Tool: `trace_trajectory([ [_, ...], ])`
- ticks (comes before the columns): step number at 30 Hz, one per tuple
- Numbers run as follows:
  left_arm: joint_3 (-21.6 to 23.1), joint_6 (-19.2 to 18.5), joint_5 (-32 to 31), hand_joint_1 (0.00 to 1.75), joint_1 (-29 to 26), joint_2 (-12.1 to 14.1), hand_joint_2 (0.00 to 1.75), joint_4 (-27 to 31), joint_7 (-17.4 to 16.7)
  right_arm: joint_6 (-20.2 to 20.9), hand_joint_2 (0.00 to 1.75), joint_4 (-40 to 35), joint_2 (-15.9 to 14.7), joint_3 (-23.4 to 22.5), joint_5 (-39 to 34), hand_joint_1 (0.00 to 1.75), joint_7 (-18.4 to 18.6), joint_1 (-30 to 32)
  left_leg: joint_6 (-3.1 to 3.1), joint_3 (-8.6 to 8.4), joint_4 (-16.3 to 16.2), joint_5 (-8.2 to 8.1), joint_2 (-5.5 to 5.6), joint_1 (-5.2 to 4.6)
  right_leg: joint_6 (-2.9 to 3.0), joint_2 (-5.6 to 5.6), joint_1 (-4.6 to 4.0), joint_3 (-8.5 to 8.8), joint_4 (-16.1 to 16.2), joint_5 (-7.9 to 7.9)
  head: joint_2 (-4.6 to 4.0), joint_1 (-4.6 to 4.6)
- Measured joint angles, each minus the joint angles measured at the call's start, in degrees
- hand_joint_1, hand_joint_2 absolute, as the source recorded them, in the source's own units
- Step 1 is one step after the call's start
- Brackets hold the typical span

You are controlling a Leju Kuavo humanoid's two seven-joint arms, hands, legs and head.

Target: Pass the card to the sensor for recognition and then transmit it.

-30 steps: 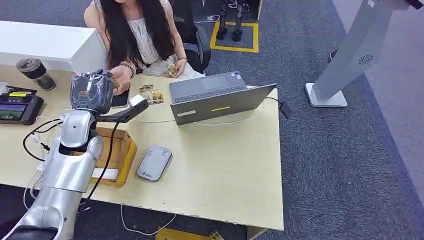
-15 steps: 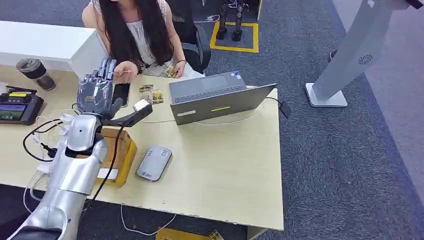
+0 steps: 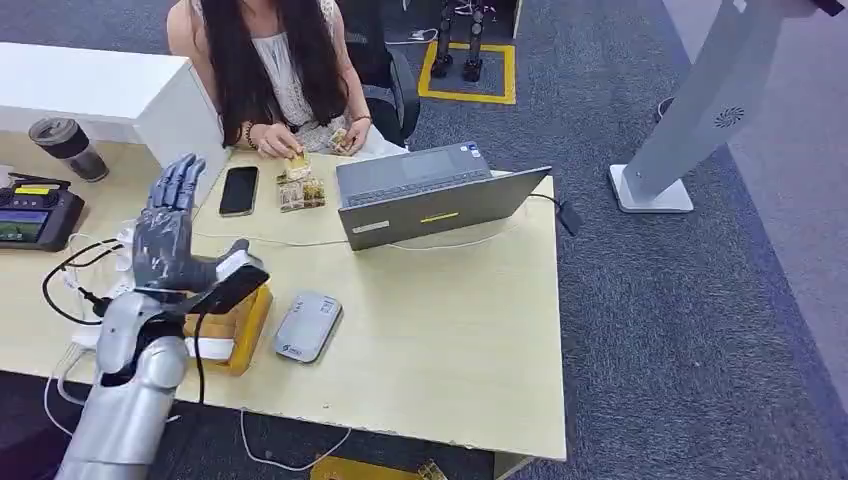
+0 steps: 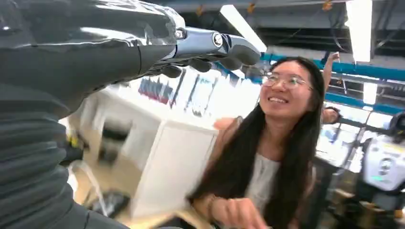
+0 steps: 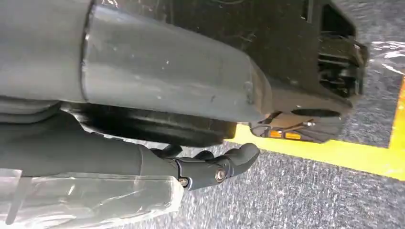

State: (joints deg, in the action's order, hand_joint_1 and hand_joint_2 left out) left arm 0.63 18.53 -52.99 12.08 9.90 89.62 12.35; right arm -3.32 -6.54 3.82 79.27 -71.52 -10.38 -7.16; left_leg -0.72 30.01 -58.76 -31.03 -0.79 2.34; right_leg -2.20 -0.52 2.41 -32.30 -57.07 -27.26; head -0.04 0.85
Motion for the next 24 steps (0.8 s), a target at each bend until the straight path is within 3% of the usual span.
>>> trace_trajectory([
  [2, -5.6, -3.1, 6.5, 0.00, -3.7, 0.1, 1.75, 4.4, 4.9, 0.0, 0.00, 0.0, 0.0, -0.3, -0.5, 0.00, -0.7, 0.2, 0.00, 0.03, 0.0, 0.00, 0.06, 0.03, 0.02, 0.11, -0.03, -0.04, 0.0, -0.03, 0.00, 0.02],
  [4, -9.6, -5.0, 10.3, 0.00, -5.8, 0.2, 1.75, 7.3, 6.9, 0.0, 0.00, 0.0, 0.0, -0.5, -0.7, 0.00, -1.2, 0.1, 0.00, 0.09, 0.0, 0.00, 0.15, 0.03, 0.02, 0.21, -0.03, 0.02, 0.0, -0.03, 0.00, 0.00],
  [6, -13.8, -8.6, 21.4, 0.00, -8.6, 0.4, 1.75, 10.0, 9.5, 0.0, 0.00, 0.1, -0.1, -1.0, -1.8, 0.00, -2.6, 0.2, -0.02, 0.06, 0.0, -0.02, 0.03, 0.04, 0.02, 0.10, -0.02, 0.05, 0.0, -0.03, 0.00, 0.02],
  [9, -23.6, -18.5, 39.5, 0.00, -11.4, 0.2, 1.75, 12.0, 14.3, 0.0, 0.00, 0.1, -0.2, -1.7, -3.3, 0.00, -3.9, 0.5, -0.02, 0.00, 0.0, -0.02, -0.06, 0.04, 0.02, 0.02, -0.03, 0.04, 0.0, -0.02, 0.00, 0.02],
  [11, -31.3, -25.6, 48.9, 0.00, -12.3, -0.3, 1.75, 12.0, 15.2, 0.0, 0.00, 0.1, -0.2, -2.3, -3.9, 0.00, -4.3, 0.6, -0.02, 0.01, 0.0, -0.02, 0.02, 0.04, 0.02, 0.10, -0.03, 0.05, 0.0, -0.03, 0.00, 0.00],
  [12, -35.2, -28.0, 54.3, 0.00, -12.5, -0.6, 0.00, 11.6, 14.5, 0.0, 0.00, 0.1, -0.2, -2.5, -4.3, 0.00, -4.3, 0.6, -0.03, 0.03, 0.0, -0.03, 0.00, 0.05, 0.02, 0.07, -0.03, 0.06, 0.0, -0.03, 0.00, 0.02],
  [13, -39.1, -30.7, 61.4, 0.00, -12.4, -0.8, 0.00, 10.2, 13.1, 0.0, 0.00, 0.1, -0.2, -2.6, -4.6, 0.00, -4.1, 0.6, -0.03, 0.03, 0.1, -0.03, -0.04, 0.05, 0.03, 0.03, -0.02, 0.07, 0.0, -0.03, 0.00, 0.04],
  [15, -48.5, -35.6, 77.4, 0.00, -11.9, -0.9, 0.00, 2.9, 8.0, 0.0, 0.00, 0.1, -0.2, -2.7, -4.6, 0.00, -2.3, 0.6, -0.09, -0.11, 0.1, -0.07, -0.21, 0.05, 0.04, -0.14, -0.03, 0.04, 0.0, -0.04, 0.00, 0.02],
  [17, -55.1, -37.3, 84.2, 0.00, -11.8, -0.6, 0.00, -4.8, 6.0, 0.0, 0.00, 0.1, -0.2, -2.7, -4.3, 0.00, -0.2, 0.7, -0.08, -0.12, 0.1, -0.07, -0.23, 0.05, 0.05, -0.15, -0.03, 0.03, 0.0, -0.05, 0.00, -0.05],
  [19, -61.2, -38.4, 86.3, 0.00, -10.9, 0.8, 0.00, -18.7, 7.5, 0.0, 0.00, 0.1, -0.2, -2.6, -4.1, 0.00, 2.3, 0.6, -0.08, -0.15, 0.1, -0.07, -0.13, 0.01, 0.06, -0.03, 0.00, 0.08, 0.0, -0.07, 0.00, -0.07],
  [21, -65.5, -38.7, 86.4, 0.00, -10.9, 1.7, 0.00, -28.8, 9.8, 0.0, 0.00, 0.1, -0.2, -2.6, -4.1, 0.00, 3.6, 0.6, -0.09, -0.15, 0.1, -0.07, -0.21, 0.10, 0.08, -0.11, -0.08, 0.07, 0.0, -0.08, 0.00, -0.17],
  [24, -69.4, -34.9, 87.3, 0.00, -10.1, 2.0, 0.00, -39.7, 4.9, 0.0, 0.00, 0.1, -0.2, -2.4, -3.6, 0.00, 7.0, 0.5, -0.07, -0.12, 0.1, -0.07, 0.15, -0.04, 0.07, 0.27, 0.04, 0.25, 0.1, -0.09, 0.00, -0.07],
])
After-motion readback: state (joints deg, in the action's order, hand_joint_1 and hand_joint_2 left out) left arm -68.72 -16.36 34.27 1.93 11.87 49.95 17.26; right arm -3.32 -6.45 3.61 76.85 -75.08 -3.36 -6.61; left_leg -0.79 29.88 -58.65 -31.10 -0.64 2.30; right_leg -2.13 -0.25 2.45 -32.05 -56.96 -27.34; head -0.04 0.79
